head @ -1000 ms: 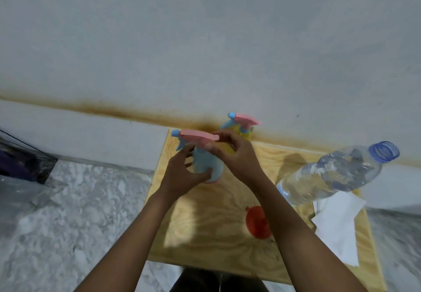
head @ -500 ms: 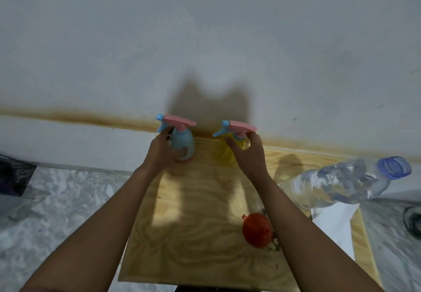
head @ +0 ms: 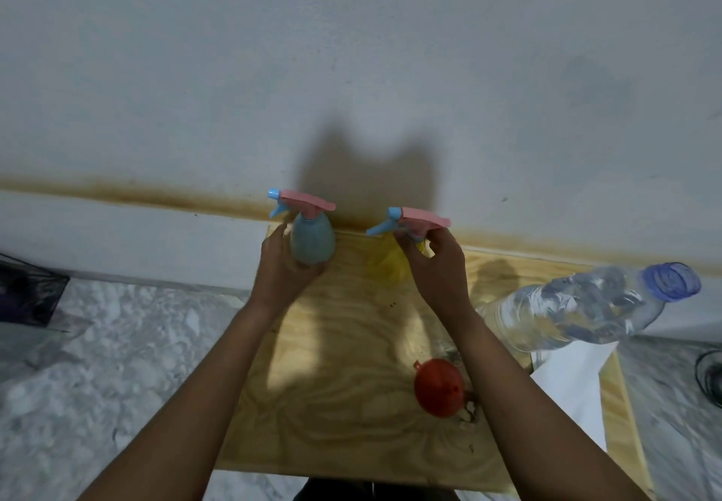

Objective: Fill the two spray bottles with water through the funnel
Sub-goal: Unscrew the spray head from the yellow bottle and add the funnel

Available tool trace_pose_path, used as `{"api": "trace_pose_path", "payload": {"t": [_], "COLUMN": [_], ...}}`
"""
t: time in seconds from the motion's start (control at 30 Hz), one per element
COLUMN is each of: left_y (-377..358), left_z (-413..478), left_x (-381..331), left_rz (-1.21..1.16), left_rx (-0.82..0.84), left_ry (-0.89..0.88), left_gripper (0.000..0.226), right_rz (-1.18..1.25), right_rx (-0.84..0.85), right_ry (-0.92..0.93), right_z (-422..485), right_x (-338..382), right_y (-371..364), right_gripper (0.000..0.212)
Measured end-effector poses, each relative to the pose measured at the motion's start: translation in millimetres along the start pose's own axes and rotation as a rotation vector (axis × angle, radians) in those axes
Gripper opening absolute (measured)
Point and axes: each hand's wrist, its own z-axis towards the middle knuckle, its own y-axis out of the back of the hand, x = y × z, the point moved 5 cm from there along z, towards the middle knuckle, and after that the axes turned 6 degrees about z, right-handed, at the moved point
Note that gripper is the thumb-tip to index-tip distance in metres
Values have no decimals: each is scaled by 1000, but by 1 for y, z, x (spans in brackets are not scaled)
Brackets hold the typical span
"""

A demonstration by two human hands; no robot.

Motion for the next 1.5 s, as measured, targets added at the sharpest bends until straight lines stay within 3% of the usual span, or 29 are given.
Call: {"api": "trace_pose_path", "payload": {"t": [0.07,0.13,0.27,0.37,0.53,0.83,0.9,1.03,1.17,1.3,1.43,1.5], "left_y": [-5,-18,-41,-43,-25,-10,7,8,7,7,10,11], "left_z": [-28,-54,-89,-99,-112,-113,-150,-144,-141,-139,-140,-140], "left_x": [-4,-6,-37,-54,-70,-72,-101,-103,-100,-97,-107,-110], "left_rz": [0,-30,-125,-158,-188,-146,-166,-184,-220,-282,-291,-285], "left_rx": [-44,94,298,241,147,132,64,46,93,194,286,313], "left_ry": [-12,31,-73,-83,-117,-215,-298,-257,-217,-150,-182,-192], "left_gripper": [88,104,99,95,68,70,69,66,65,78,56,55], "right_rz": [22,35,55,106,164,228,306,334,321,317,338,345], "right_rx": [11,18,50,52,67,134,105,188,241,313,468,516], "right_ry": [11,55,124,179,202,199,326,311,315,267,257,208], "right_z": [-12,-24,-51,-65,-78,-82,-117,-112,-109,-102,-100,-100], "right_x": [10,22,51,67,80,89,113,121,124,124,125,124], "right_y": [5,10,14,16,18,14,45,39,36,38,44,46], "right_gripper": [30,35,27,33,36,28,26,24,26,18,21,24]}}
